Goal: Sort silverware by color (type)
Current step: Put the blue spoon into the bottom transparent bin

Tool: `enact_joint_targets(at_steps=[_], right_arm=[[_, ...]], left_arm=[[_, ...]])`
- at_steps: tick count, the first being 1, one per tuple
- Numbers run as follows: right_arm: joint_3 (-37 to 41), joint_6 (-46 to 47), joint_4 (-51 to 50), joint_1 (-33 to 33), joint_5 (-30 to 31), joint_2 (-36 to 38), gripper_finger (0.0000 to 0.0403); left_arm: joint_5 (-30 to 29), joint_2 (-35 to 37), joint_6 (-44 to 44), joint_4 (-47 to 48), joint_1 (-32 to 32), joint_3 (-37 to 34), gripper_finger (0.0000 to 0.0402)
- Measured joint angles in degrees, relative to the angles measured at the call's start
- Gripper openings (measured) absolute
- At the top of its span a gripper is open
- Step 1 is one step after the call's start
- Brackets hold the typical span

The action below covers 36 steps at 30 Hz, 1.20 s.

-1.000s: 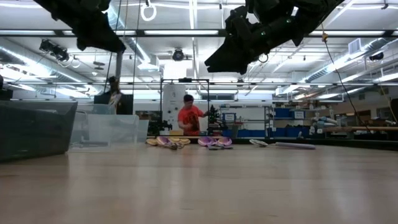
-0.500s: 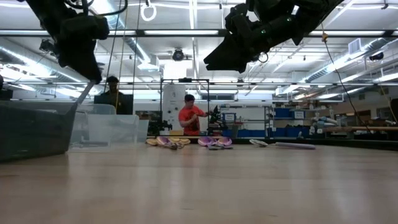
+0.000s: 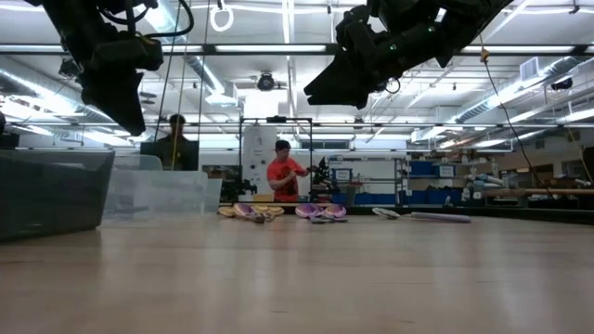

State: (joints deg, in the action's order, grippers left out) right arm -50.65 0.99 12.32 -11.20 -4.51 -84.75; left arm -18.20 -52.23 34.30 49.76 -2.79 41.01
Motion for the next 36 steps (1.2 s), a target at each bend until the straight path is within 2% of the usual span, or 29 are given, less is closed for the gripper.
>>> enact_joint_targets(at_steps=[8, 14, 18, 25, 29, 32, 36], right_arm=[[0.0, 0.53, -0.22, 0.0, 0.0, 0.0, 0.0205], [0.0, 1.37, -1.45, 0.0, 2.09, 0.0, 0.0205], [0.0, 2.24, -4.55, -0.24, 7.06, -0.3, 0.0205], [0.09, 4.66, -12.79, -0.97, 16.01, -0.89, 0.0205], [0.01, 7.25, -20.02, -2.57, 21.61, -1.36, 0.0205], [0.02, 9.72, -27.53, -4.47, 22.9, -1.36, 0.0203], [0.04, 13.65, -36.75, -6.84, 21.54, -1.38, 0.0193]], left_arm=[[-0.13, 0.25, -0.73, -0.05, 0.0, 0.0, 0.0186], [-0.22, 0.24, -3.83, -3.66, 0.0, 0.0, 0.0187], [-1.03, 0.24, -8.74, -10.14, 0.02, 0.0, 0.0184], [-5.96, 0.12, -15.06, -20.06, 0.02, -0.09, 0.0183], [-6.51, -0.62, -17.24, -23.61, 0.02, -0.16, 0.0183], [-6.49, -0.69, -18.43, -23.71, 0.02, -0.2, 0.0183], [-6.51, -0.68, -19.09, -23.8, 0.02, -0.2, 0.0183]])
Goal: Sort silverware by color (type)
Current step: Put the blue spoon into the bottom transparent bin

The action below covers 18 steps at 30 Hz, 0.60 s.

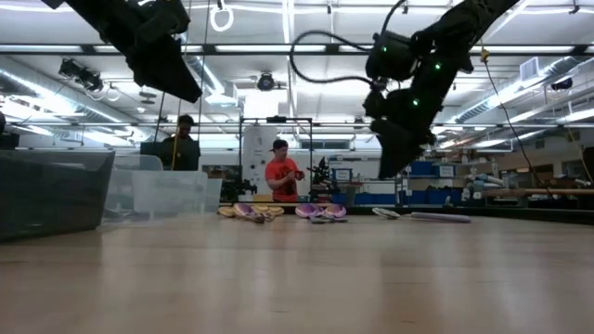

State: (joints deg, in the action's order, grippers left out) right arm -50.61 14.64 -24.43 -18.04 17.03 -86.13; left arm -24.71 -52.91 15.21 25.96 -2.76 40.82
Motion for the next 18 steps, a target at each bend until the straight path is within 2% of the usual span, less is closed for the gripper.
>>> enact_joint_targets(at_steps=[6, 18], right_arm=[[0.31, 4.45, -7.23, -1.91, -1.45, 0.0, 0.0166], [10.64, 6.42, 0.09, -4.61, -3.63, 0.0, 0.0153]], left_arm=[[0.02, -0.02, -0.94, 0.11, 0.0, 0.0, 0.0183], [0.15, -0.02, -2.16, 0.52, 1.13, 0.0, 0.0183]])
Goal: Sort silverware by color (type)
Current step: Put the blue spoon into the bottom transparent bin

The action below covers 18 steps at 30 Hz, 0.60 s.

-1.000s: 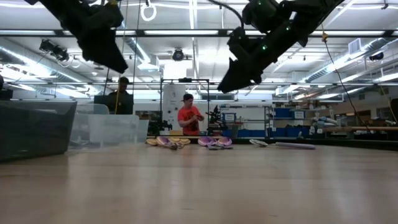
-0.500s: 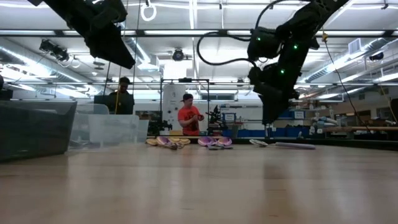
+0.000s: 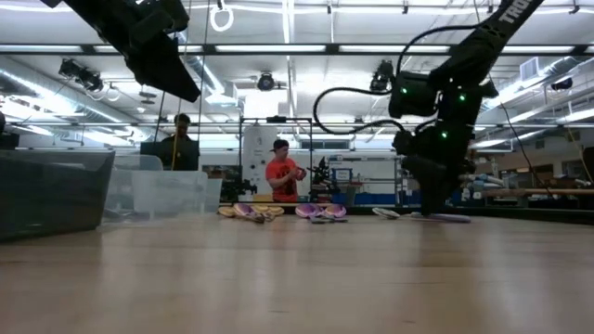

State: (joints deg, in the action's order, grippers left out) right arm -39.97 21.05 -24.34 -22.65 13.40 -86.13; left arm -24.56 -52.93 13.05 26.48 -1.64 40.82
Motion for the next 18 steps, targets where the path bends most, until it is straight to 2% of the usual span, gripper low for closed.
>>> enact_joint_targets(at_steps=[5, 12, 18], right_arm=[[2.72, 1.77, 1.43, -0.1, -1.72, 0.22, 0.0135], [3.88, 4.54, 3.06, 2.29, -2.25, 0.28, 0.0062], [3.24, 4.83, 5.57, 4.14, -3.79, 0.04, 0.0058]], left_arm=[[0.28, 0.01, -0.06, 0.0, -0.01, 0.0, 0.0183], [0.34, 0.0, -0.37, -0.22, 0.01, 0.0, 0.0183], [1.08, 0.04, -0.88, 0.41, -0.01, -0.02, 0.0183]])
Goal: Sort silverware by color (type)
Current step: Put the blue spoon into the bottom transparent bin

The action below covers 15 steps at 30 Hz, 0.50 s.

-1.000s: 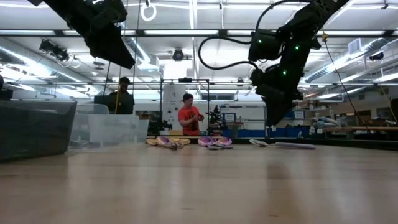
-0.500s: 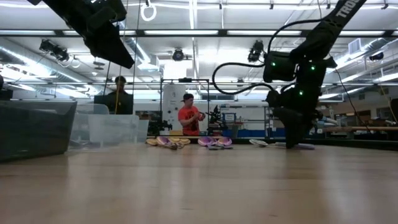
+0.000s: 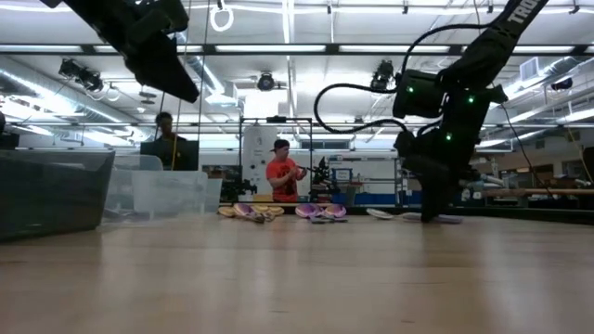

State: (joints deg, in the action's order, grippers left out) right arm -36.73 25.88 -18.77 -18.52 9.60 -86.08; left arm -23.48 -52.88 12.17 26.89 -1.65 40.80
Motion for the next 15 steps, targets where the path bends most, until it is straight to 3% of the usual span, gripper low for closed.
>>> enact_joint_targets(at_steps=[8, 15], right_arm=[[-6.36, -3.54, 2.64, 2.18, -4.9, -0.18, 0.007], [-8.22, -6.82, 15.1, 3.96, -13.73, -0.11, 0.0074]], left_arm=[[10.01, -0.4, -8.1, -1.58, 0.06, 0.0, 0.0183], [10.21, -3.31, -10.49, -3.0, 2.09, -0.09, 0.0183]])
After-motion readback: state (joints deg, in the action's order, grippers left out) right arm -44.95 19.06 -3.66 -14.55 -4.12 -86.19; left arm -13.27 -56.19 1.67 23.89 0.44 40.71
